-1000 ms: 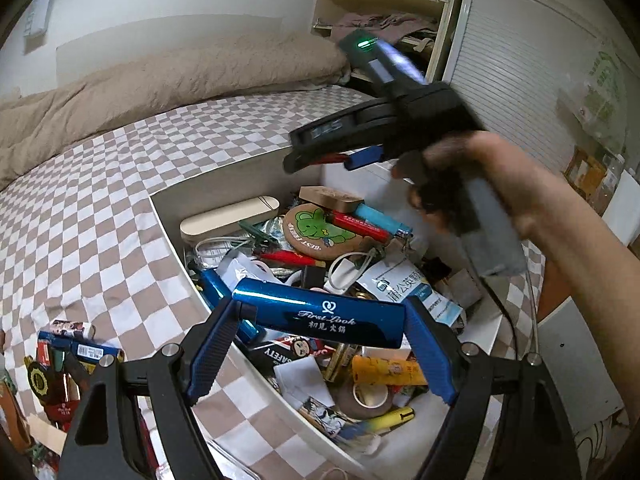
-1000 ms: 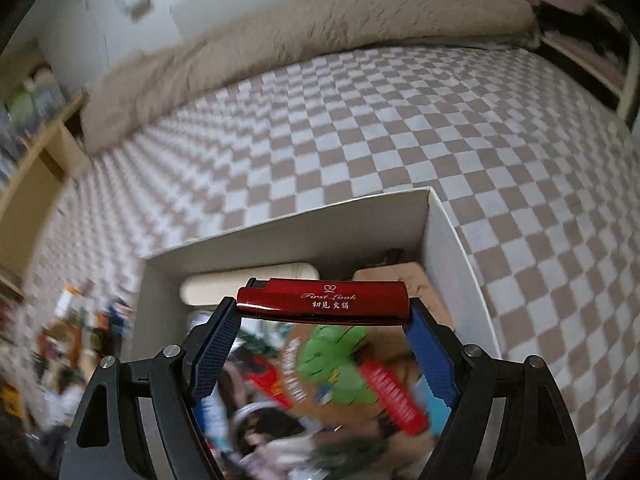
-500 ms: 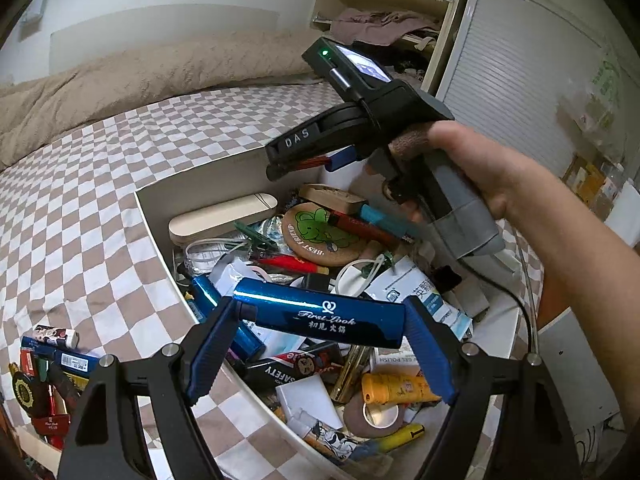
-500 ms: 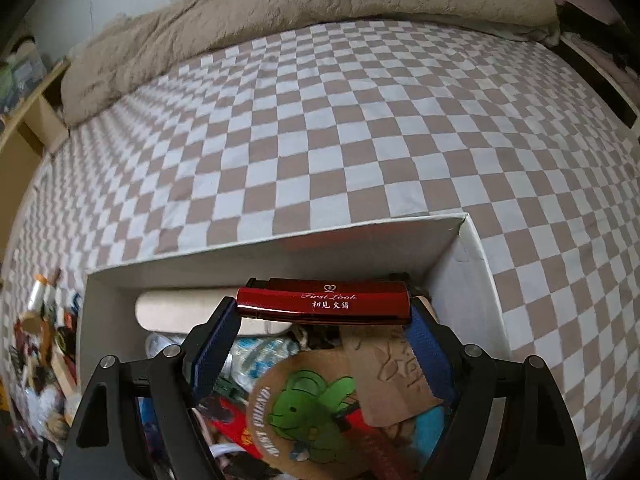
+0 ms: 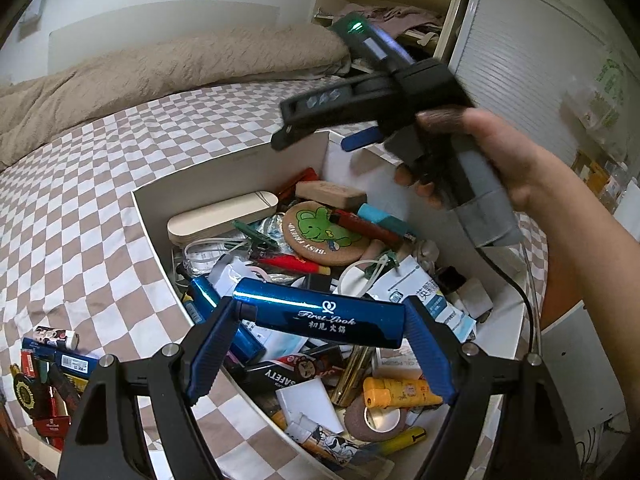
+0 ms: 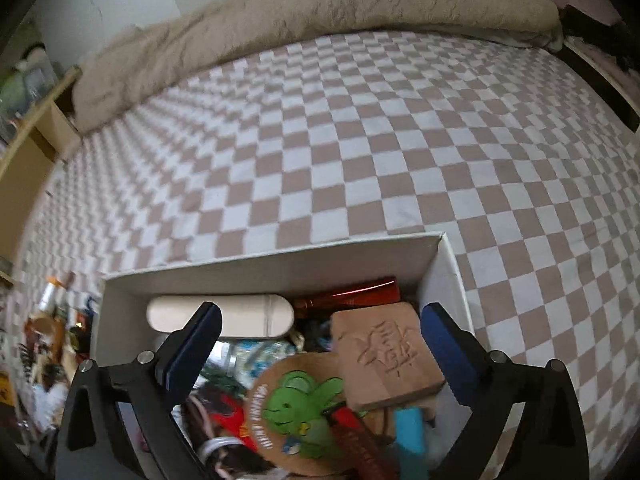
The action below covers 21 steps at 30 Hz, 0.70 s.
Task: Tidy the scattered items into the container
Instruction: 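Open the right tool to drop the red lighter into the shoebox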
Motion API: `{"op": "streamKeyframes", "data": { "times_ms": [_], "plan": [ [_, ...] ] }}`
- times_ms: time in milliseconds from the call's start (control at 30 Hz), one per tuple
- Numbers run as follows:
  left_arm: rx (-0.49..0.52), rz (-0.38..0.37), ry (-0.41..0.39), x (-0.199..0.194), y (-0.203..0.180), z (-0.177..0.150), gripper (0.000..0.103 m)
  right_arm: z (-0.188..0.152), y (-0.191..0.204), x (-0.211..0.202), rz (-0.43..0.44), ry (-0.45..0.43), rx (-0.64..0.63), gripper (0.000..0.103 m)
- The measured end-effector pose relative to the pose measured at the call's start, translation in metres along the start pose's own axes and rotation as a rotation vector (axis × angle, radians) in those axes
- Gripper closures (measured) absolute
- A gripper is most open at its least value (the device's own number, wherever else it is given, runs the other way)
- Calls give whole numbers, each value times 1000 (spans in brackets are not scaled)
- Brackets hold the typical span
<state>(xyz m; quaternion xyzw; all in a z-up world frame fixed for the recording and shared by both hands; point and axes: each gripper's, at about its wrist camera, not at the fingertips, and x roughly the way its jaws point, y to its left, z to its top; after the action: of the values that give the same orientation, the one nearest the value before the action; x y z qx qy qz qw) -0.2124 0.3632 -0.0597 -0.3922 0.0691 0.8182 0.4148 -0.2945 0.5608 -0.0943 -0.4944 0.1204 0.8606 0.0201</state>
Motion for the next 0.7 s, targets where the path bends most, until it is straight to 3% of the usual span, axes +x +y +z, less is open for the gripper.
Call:
{"op": "streamKeyframes", "data": {
  "times_ms": [200,400,700],
  "plan": [
    [-25,0,23,6,5,8,20,-19,11,-34,71,-33,-12,3],
    [-72,-16,56,15,13,25,20,-40,12,-47,31,-32,21,3],
    [-210,-37,141,28,37,44,20,-80,-8,-67,17,-100,76,3]
  ]
}}
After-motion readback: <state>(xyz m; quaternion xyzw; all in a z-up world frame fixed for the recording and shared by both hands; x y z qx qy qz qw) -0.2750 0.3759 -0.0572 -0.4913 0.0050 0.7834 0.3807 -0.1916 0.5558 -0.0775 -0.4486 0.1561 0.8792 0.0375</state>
